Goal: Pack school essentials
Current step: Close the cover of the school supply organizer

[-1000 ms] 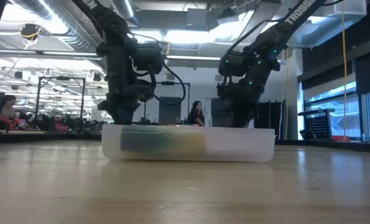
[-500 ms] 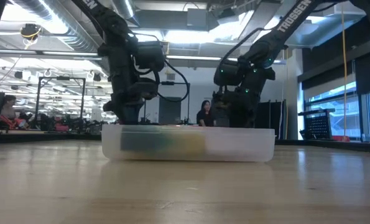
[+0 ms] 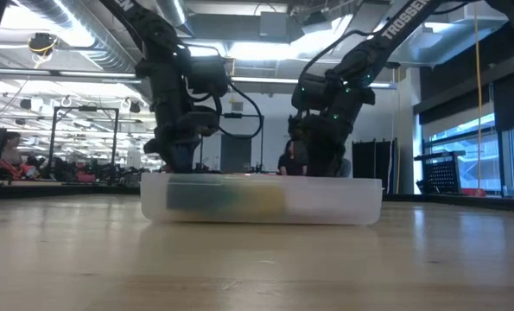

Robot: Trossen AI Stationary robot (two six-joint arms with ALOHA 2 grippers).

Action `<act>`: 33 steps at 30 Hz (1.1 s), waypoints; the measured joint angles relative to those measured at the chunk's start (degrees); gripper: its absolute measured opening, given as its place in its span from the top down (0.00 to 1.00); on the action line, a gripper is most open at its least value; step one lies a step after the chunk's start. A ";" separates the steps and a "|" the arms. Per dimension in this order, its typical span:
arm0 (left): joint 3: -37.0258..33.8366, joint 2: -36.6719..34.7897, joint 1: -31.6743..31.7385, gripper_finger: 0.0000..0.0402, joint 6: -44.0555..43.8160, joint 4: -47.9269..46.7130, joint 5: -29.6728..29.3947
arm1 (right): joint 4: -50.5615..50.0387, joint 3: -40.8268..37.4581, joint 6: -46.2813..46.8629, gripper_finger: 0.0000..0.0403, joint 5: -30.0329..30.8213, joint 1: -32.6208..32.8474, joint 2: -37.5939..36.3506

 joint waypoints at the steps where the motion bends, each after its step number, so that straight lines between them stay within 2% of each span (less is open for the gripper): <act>1: 0.00 -0.09 0.00 1.00 0.12 0.14 0.00 | -0.01 0.00 0.03 1.00 1.42 0.03 0.00; 4: 0.00 -0.09 0.00 1.00 0.95 -0.07 -0.02 | -0.57 0.00 0.10 1.00 5.23 -0.06 0.00; 12: 0.00 -0.09 0.00 1.00 1.05 -0.05 -0.04 | -5.87 -1.36 -0.01 1.00 1.90 -0.54 0.00; 22: 0.00 -0.09 -0.31 1.00 1.47 -0.39 -0.05 | -0.32 -2.67 -0.01 1.00 -3.91 -0.01 0.00; 33: 0.00 -1.28 -0.39 1.00 1.52 1.45 -0.16 | 0.40 -2.67 -0.47 1.00 -4.68 0.07 0.00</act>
